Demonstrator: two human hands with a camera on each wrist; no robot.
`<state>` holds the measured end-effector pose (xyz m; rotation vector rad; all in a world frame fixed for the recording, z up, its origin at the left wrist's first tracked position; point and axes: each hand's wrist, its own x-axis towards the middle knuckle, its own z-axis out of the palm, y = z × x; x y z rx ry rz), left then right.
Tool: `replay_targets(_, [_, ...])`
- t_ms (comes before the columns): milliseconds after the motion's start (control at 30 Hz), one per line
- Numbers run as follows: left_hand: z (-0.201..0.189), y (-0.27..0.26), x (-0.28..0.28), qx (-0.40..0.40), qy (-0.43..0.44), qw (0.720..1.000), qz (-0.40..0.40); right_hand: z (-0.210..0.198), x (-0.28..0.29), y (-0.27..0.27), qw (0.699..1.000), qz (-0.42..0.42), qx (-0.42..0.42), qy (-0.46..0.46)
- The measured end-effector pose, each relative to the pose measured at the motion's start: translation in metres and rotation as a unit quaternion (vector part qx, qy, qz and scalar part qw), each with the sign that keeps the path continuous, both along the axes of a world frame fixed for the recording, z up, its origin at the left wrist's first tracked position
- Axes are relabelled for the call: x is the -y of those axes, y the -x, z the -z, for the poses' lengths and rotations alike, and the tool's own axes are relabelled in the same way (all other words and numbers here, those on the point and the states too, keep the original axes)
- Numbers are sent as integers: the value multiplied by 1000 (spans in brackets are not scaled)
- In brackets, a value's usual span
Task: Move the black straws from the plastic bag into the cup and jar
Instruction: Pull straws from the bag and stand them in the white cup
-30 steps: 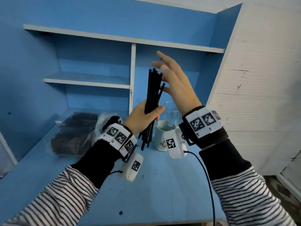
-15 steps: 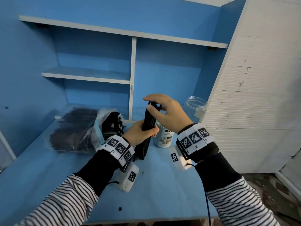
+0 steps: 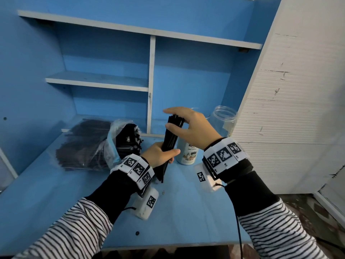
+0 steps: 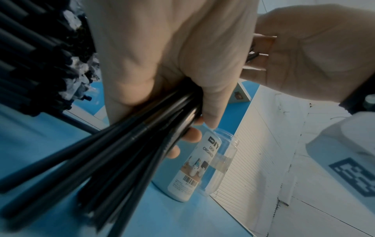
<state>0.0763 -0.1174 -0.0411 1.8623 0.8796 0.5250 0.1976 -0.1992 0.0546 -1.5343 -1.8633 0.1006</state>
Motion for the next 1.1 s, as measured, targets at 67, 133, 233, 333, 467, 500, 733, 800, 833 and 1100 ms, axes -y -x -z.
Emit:
replay_targets(67, [-2,0,1,31,-3,999,-11,-3,5,-5,998,12,-58,2])
replay_targets(133, [-9,1,4,59,3,998,-11,-3,7,-10,988,36,-147,10])
replay_targets(233, [-24,1,12,73,-4,996,46,-5,11,-13,980,54,-177,67])
replay_targets(333, [-36,-2,17,38,-10,991,131,-6,12,-14,971,-16,-188,148])
replay_targets(467, [-40,-9,15,28,16,984,174,-8,5,-19,971,-57,-176,148])
replay_targets(500, [-40,-12,13,37,25,984,170,-11,4,-20,977,-50,-161,128])
replay_targets(733, [-51,-35,3,164,-19,986,32,-47,-11,-34,989,37,-138,-37])
replay_targets(800, [-45,-41,-2,163,-50,985,2,-57,-13,-39,985,58,-140,-85])
replay_targets(833, [-40,-44,-6,149,-60,987,-11,-62,-14,-43,982,68,-141,-102])
replay_targets(1100, [-2,-67,-26,24,46,999,-1,-50,-28,-65,979,125,-115,-111])
